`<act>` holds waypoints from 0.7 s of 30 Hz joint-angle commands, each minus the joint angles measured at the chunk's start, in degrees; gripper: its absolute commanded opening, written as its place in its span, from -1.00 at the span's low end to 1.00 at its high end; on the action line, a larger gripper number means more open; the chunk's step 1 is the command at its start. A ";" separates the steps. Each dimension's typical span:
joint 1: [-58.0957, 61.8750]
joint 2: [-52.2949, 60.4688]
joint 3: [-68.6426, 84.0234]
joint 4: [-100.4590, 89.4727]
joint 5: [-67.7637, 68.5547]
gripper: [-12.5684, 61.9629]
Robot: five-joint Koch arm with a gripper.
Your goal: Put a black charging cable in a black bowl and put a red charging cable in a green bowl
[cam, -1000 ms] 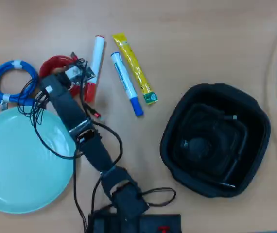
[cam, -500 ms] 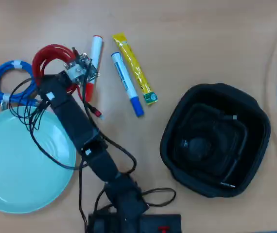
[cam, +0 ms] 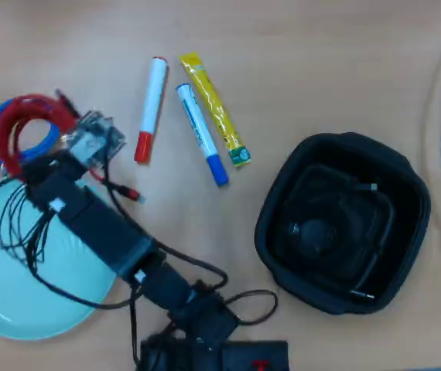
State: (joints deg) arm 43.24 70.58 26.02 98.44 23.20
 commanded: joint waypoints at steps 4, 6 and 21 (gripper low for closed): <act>-7.03 4.39 -1.85 2.64 -2.20 -0.84; -9.49 4.39 0.62 2.99 -2.02 -0.84; -25.66 3.69 16.08 2.46 -2.20 -0.84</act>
State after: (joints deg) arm 18.90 70.75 43.59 100.72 21.88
